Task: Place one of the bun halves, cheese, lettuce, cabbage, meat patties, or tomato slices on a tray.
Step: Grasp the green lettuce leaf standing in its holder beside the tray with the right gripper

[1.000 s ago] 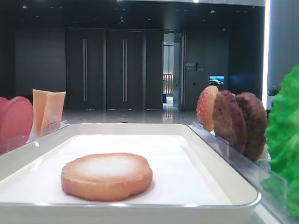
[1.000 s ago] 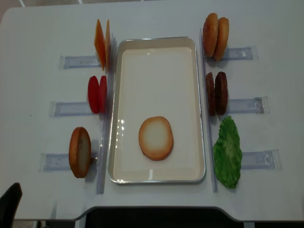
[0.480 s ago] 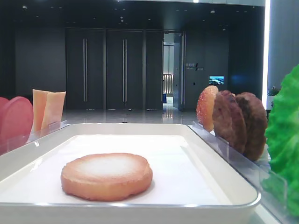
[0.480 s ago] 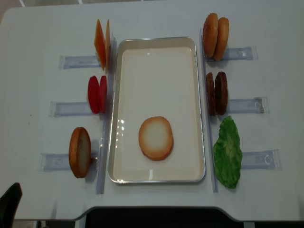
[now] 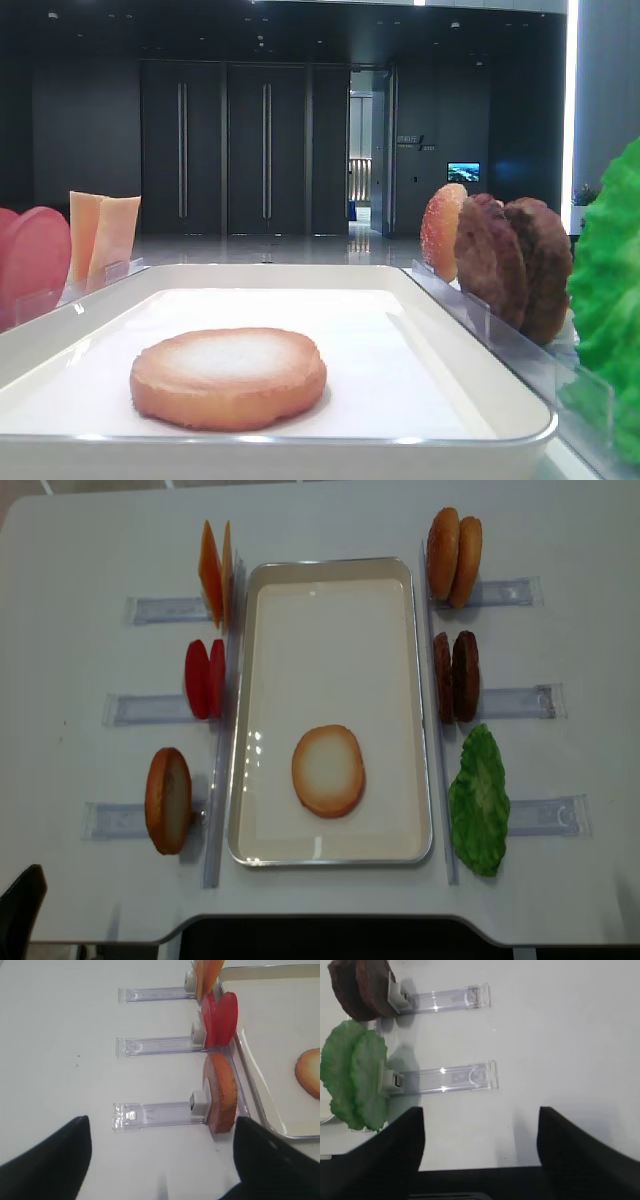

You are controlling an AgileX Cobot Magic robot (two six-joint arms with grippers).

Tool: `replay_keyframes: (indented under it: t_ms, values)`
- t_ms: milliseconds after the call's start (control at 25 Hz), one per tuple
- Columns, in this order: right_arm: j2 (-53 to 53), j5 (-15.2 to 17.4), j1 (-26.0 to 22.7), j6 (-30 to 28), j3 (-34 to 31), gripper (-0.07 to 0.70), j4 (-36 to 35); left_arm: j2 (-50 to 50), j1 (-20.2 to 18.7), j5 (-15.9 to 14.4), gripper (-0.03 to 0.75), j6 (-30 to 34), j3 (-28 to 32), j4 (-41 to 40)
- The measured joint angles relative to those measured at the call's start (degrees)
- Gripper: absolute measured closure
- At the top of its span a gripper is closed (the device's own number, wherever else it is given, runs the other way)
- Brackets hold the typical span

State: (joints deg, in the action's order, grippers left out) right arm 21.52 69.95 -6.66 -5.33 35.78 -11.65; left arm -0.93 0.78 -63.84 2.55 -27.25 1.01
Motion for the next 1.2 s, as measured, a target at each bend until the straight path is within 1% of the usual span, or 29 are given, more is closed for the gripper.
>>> replay_keyframes:
  t_ms: [240,560,720,840,920,1040,1200]
  values:
    - [13.7,0.1,0.0,-0.1,5.8,0.174,0.0,0.0,0.0,0.0,0.024,0.0,0.0,0.0]
    - [29.3,0.0,0.0,-3.3,16.8,0.174,0.0,0.0,0.0,0.0,0.024,0.0,0.0,0.0]
    - [31.3,0.0,0.0,-3.9,19.9,0.174,0.0,0.0,0.0,0.0,0.024,0.0,0.0,0.0]
    - [31.6,0.1,0.4,-3.9,20.1,0.174,0.1,0.0,0.0,0.0,0.024,0.0,0.0,0.0]
    - [31.7,0.1,1.2,-2.7,20.1,0.174,0.1,0.0,0.0,0.0,0.024,0.0,0.0,0.0]
    - [31.8,0.1,3.3,0.0,20.1,0.174,0.1,0.0,0.0,0.0,0.024,0.0,0.0,0.0]
    - [32.0,0.1,8.6,5.3,20.1,0.174,0.6,0.0,0.0,0.0,0.024,0.0,0.0,0.0]
